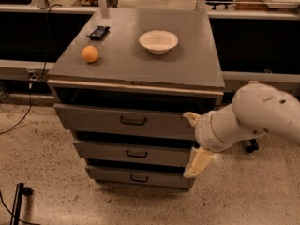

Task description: Open middle drawer

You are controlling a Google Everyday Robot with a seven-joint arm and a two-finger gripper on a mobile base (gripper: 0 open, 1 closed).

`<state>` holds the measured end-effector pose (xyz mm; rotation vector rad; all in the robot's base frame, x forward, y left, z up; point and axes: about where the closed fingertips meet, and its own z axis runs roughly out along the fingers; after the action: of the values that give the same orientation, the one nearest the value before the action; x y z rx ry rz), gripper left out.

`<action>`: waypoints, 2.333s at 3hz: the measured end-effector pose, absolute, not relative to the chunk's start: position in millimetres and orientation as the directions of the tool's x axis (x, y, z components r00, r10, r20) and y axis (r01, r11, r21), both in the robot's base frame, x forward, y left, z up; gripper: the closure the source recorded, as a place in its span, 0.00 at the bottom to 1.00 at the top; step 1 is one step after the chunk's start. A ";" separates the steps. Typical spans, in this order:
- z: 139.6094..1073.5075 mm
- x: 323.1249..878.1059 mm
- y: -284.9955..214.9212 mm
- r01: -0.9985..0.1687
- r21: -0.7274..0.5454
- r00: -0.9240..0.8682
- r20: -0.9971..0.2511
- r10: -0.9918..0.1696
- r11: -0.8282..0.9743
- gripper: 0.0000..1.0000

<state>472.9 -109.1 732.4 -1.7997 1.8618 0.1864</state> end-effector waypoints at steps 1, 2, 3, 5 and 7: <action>734.3 492.3 -104.8 -0.930 -0.342 0.052 -0.478 -0.877 0.131 0.00; 732.1 491.8 -102.5 -0.929 -0.349 0.059 -0.470 -0.881 0.124 0.00; 699.4 491.6 -95.7 -0.931 -0.342 0.070 -0.507 -0.859 0.126 0.00; 582.9 511.2 -66.0 -0.954 -0.293 0.121 -0.581 -0.805 0.068 0.00; 556.0 516.5 -59.2 -0.954 -0.298 0.167 -0.617 -0.769 0.032 0.00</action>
Offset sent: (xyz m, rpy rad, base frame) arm 0.0180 0.0072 -0.0064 0.0021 -0.0947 -0.0211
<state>516.5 -59.2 556.0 -1.7742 1.6402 0.3498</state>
